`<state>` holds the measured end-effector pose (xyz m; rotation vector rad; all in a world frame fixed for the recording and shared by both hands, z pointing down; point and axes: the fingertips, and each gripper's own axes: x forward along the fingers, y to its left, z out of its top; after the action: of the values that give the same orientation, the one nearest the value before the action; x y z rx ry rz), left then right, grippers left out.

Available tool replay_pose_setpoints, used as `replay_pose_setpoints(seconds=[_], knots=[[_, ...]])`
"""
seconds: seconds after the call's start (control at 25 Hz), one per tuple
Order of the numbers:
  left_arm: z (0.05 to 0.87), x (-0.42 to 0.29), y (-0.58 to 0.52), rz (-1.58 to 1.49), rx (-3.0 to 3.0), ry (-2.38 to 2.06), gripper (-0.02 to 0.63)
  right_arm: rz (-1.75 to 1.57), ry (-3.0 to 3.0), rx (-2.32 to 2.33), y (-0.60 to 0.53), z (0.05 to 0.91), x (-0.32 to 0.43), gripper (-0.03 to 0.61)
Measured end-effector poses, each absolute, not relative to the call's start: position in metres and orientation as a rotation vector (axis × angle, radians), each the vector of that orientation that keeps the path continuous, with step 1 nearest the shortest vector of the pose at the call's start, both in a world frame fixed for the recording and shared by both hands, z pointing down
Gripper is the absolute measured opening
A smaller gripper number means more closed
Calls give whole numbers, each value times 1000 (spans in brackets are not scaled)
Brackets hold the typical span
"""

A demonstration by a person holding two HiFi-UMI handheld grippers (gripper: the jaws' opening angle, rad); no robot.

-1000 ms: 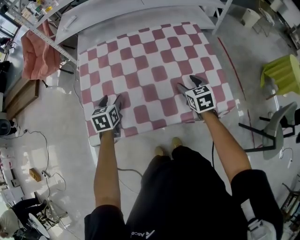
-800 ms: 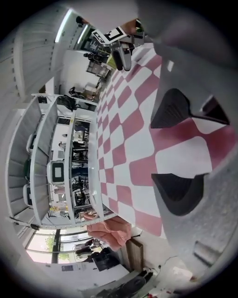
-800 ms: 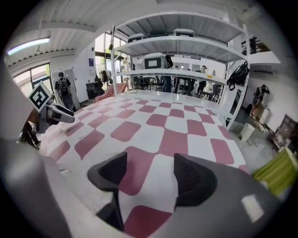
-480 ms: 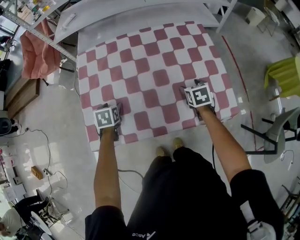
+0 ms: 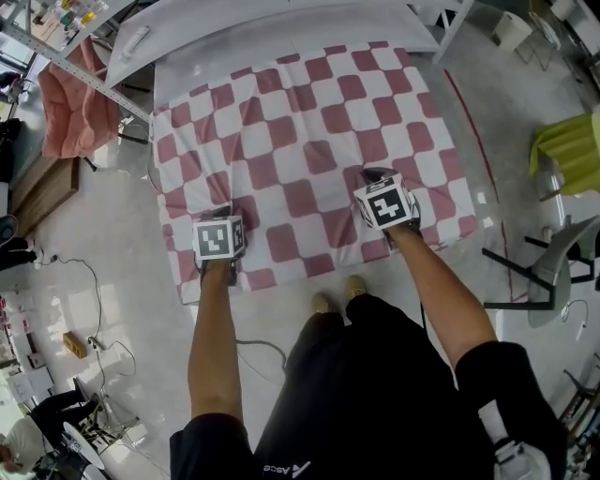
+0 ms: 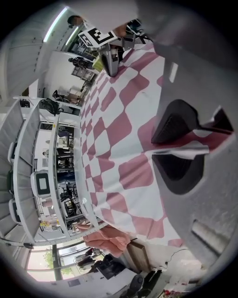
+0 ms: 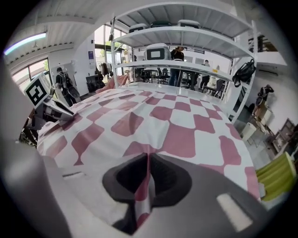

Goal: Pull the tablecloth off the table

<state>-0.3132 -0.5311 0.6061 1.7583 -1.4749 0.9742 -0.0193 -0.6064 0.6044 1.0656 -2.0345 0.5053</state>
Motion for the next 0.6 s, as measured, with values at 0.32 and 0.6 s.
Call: replay_pose_setpoints(seconds=[0.32,0.6], knots=[[599,-303,-533,903,1817,-1458,14,592,-2052,1025,-610,606,-20,3],[592,-280,-517,731,1949,-1388,12,718,-2169,911,-587,604,-32,3]])
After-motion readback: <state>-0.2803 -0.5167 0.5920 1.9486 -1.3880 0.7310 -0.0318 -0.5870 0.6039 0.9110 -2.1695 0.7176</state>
